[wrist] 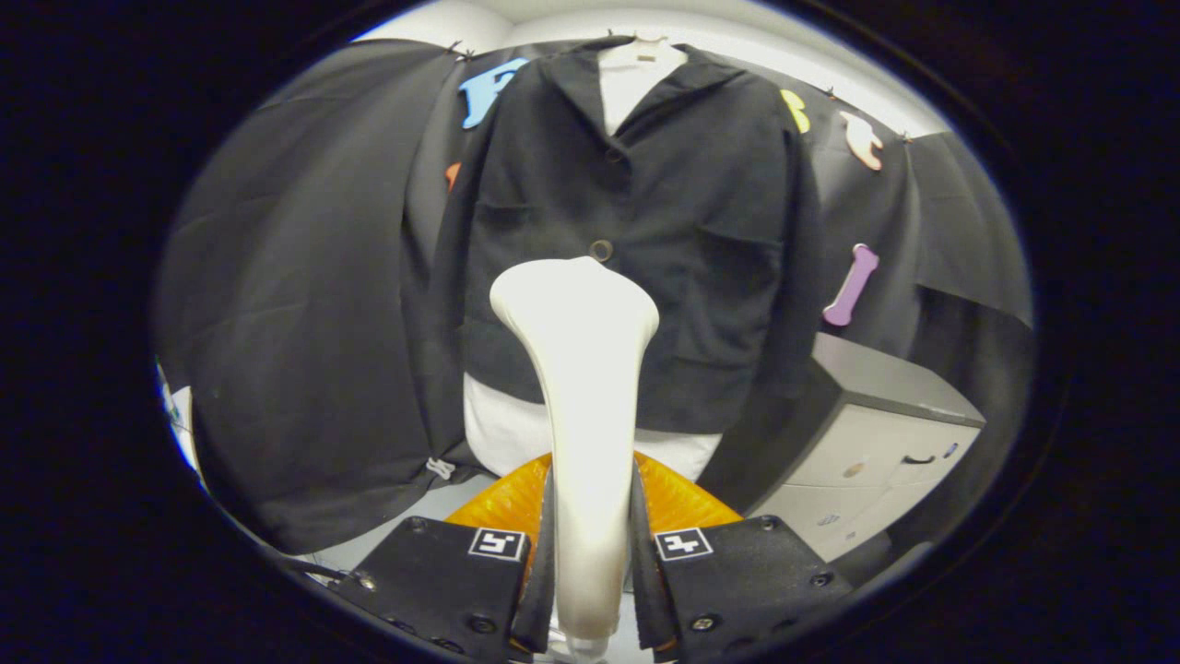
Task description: Iron the clothes twice with a garment steamer, once on the left side and once on the right side.
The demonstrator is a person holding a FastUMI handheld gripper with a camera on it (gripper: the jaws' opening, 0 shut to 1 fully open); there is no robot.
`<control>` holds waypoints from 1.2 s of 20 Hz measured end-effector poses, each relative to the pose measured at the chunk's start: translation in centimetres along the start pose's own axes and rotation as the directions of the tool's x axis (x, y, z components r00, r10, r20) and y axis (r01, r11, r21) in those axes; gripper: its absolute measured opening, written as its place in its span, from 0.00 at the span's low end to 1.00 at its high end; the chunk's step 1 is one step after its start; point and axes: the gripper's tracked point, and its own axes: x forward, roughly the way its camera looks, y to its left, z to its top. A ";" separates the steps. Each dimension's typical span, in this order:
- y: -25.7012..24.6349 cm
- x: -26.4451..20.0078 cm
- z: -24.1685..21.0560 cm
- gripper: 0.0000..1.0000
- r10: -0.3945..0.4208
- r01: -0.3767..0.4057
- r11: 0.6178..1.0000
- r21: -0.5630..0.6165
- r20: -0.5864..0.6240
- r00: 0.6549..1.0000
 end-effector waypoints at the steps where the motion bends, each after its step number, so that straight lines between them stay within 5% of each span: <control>1: -1.4 -1.0 0.5 0.38 -0.023 0.023 1.000 0.007 0.009 1.000; 14: -22.0 -15.7 4.6 0.38 -0.206 0.196 0.977 0.080 0.142 0.968; 24: -38.0 -28.0 3.0 0.38 -0.237 0.206 0.962 0.182 0.168 0.957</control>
